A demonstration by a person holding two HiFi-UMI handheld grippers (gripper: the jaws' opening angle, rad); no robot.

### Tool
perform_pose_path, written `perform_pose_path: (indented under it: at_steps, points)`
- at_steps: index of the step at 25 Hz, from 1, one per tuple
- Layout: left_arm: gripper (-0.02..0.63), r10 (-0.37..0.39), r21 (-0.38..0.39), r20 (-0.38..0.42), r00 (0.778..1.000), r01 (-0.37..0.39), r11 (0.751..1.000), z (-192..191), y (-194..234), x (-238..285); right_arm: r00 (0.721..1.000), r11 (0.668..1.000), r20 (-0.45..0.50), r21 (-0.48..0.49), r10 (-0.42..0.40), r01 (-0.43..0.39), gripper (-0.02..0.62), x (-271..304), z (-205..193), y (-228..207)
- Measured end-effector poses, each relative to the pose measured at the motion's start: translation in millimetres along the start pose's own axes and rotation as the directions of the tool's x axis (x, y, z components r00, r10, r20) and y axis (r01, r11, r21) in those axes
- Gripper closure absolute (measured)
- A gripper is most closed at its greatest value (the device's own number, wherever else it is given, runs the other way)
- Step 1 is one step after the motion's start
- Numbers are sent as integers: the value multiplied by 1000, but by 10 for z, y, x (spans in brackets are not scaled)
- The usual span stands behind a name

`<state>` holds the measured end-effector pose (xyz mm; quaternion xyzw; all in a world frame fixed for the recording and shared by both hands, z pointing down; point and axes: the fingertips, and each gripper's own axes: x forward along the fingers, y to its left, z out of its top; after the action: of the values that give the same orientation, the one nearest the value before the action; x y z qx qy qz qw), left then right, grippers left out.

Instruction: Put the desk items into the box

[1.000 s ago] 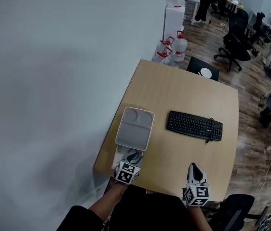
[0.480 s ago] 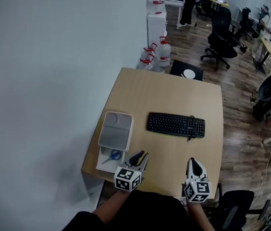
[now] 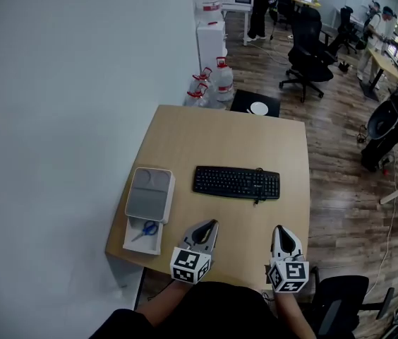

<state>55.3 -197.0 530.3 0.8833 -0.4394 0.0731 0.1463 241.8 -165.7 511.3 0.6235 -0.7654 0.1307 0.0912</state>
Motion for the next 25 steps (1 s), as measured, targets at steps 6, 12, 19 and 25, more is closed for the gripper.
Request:
perform_pose_path:
  at_steps: [6,12,19,25]
  points:
    - [586,20,13,37,999,-21,1000,120,-123,68,999,999,31,-49,22,-21,535,-13,248,-28]
    - [586,23,32,64,998,-25,999,281,-91,52,999,998,36,-61,29,-27,535,8,297,21]
    - [586,17,50,58,998,-20,999,316,42,-34,997,995,32,-75,71,-68,535,95,306,343]
    - [586,-6,28,19,1000,6,1000,209,191,-108,998,996,23,-67,52,-50,535,150,294,452]
